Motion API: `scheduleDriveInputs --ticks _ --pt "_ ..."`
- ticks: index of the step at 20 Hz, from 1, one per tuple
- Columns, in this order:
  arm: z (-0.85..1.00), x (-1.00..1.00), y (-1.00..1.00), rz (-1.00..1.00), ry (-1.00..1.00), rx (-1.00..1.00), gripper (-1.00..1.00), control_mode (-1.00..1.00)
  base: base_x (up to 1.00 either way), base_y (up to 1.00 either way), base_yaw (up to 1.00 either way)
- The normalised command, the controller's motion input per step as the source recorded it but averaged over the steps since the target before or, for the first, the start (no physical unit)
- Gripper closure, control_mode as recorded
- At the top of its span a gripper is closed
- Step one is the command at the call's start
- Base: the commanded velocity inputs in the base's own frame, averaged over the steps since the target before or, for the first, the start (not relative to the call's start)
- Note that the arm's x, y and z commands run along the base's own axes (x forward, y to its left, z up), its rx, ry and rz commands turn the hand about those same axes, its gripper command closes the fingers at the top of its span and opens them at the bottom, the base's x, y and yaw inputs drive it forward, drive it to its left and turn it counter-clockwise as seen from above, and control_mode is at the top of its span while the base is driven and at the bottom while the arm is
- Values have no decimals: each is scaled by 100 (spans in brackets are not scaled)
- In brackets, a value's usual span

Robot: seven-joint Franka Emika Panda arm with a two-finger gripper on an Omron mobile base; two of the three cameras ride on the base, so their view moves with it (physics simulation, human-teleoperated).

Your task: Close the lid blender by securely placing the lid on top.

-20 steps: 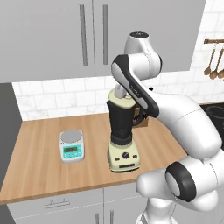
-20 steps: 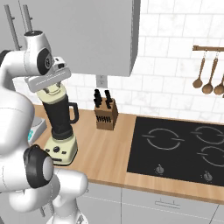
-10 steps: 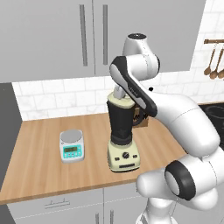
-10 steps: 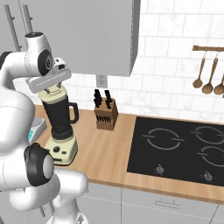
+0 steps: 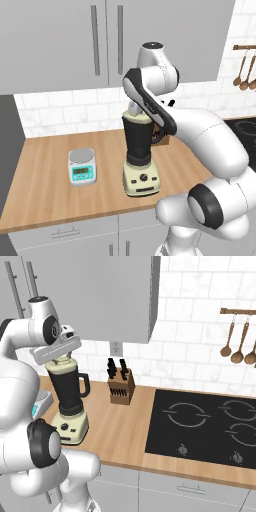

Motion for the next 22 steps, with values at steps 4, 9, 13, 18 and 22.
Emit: scheduleDriveInputs --ticks 4,9,13,18,22 --pt "-4 0 9 0 -3 0 100 -100 0 0 0" --pt "-5 0 3 0 -15 0 100 -100 0 0 0" --pt "-13 0 0 0 -19 4 100 -100 0 0 0" --pt "-23 0 0 0 -17 4 100 -100 0 0 0" --pt "-34 0 1 0 -14 0 100 -100 0 0 0"
